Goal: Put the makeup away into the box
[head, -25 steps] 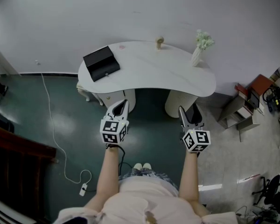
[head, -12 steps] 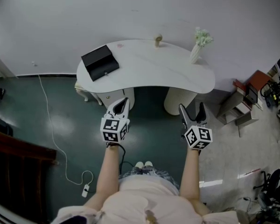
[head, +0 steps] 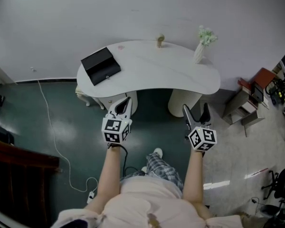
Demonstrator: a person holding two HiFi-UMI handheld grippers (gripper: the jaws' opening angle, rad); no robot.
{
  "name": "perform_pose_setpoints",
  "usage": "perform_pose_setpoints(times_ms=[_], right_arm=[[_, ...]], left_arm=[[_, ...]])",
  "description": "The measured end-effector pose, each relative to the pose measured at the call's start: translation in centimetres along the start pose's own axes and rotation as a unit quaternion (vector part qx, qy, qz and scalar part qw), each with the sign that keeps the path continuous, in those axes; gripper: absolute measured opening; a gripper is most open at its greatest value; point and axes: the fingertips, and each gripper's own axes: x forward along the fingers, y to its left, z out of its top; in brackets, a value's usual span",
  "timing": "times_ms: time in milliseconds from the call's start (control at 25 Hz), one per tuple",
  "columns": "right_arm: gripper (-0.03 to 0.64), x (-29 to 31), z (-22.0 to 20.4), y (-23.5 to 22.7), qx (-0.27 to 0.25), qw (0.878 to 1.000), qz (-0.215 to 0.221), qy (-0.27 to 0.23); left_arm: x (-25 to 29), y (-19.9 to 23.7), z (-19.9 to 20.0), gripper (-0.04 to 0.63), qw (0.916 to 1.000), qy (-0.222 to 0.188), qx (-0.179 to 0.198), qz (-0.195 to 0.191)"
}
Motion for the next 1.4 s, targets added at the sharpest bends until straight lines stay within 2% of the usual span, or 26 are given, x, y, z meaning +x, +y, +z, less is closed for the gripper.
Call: perform_pose_setpoints(times_ms=[320,600,840,1240,1400], right_arm=[[0.466,4.0,0.5,-0.8,0.003,1.000,-0.004,-0.012],[0.466,10.3,-0.4,-3.4,0.007,1.000,0.002,-0.011],[0.466,19.8,-0.7,-5.6,0.014,1.000,0.019,-0.007],[0.466,41.0,-0.2,-7.7,0.011,0.997,0.067,0.027],[0.466,47.3,-0.2,-8.0,0.012,0.995,0.090,0.036]], left_arm=[[4.1,1.7,0.5,0.025,1.0000,-0.001,0.004,-0.007],[10.3,3.7,0.4,0.025,0.9999,-0.009,0.005,-0.005],[17.9,7.3,1.1,0.026,0.9999,-0.004,0.011,0.012],[33.9,16.2,4.1,0.026,0.9991,0.000,0.001,0.043],[38.4,19.0,5.3,0.026,0.9979,-0.004,0.003,0.064]])
